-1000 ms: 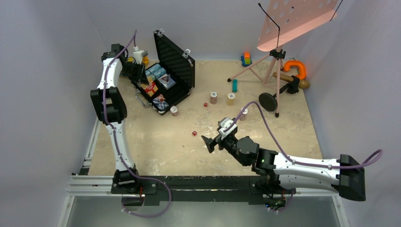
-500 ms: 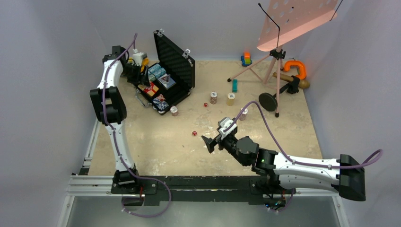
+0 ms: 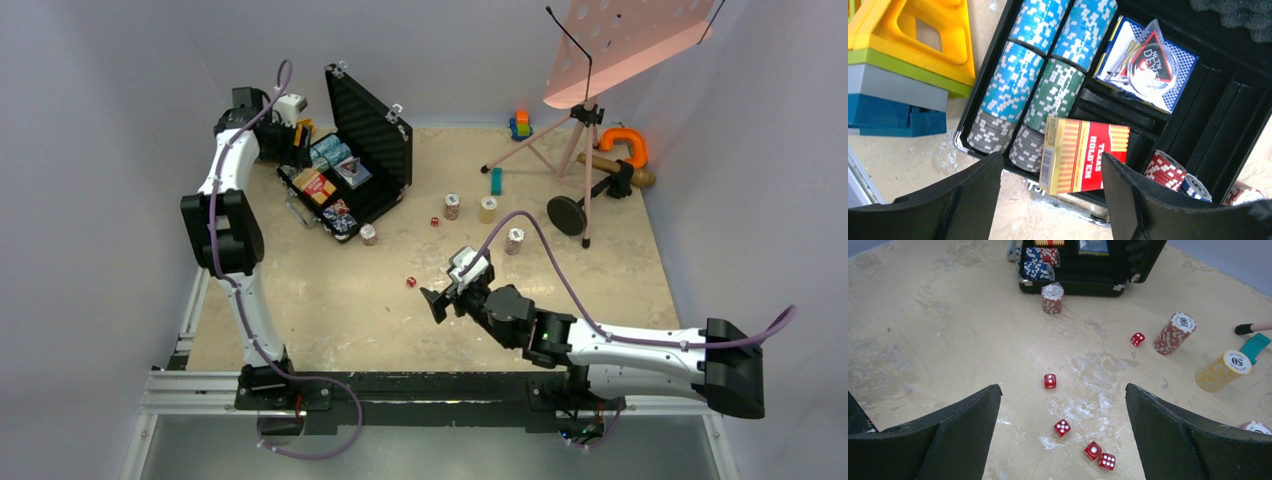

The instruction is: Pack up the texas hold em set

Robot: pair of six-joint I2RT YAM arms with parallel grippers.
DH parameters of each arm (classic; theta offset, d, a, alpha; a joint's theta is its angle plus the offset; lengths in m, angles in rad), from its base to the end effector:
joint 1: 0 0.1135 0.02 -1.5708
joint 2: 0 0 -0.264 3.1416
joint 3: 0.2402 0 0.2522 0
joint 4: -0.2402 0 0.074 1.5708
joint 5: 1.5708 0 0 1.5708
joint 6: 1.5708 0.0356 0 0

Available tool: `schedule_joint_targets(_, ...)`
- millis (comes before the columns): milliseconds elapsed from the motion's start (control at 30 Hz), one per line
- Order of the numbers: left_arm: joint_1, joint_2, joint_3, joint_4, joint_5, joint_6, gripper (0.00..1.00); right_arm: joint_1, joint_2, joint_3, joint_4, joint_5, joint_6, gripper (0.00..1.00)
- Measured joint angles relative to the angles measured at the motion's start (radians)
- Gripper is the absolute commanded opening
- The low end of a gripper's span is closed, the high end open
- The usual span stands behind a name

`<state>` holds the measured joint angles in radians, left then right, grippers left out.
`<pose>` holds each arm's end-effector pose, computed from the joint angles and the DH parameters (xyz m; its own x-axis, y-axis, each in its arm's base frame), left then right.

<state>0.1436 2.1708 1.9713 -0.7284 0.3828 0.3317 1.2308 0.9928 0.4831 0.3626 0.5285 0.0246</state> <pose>0.4821 0.0563 0.2560 -0.7200 0.2011 -0.6642 0.3420 0.9356 -0.0874 0.0911 0.2038 0.2521 -0.0648 -0.1195 -0.9907 -0.6464 0.7614 -0.0495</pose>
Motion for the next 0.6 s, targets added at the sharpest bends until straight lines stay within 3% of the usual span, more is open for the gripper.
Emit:
schedule_joint_targets(133,-0.016,0.014,0.004,0.01,-0.012,-0.003,0.65,0.0,0.002,0.007,-0.004,0.0,0.002,0.97)
schedule_joint_targets(600,-0.079,0.092,0.073,-0.078,-0.097,0.02,0.62,0.0,0.0,0.009,-0.012,0.0,0.01,0.96)
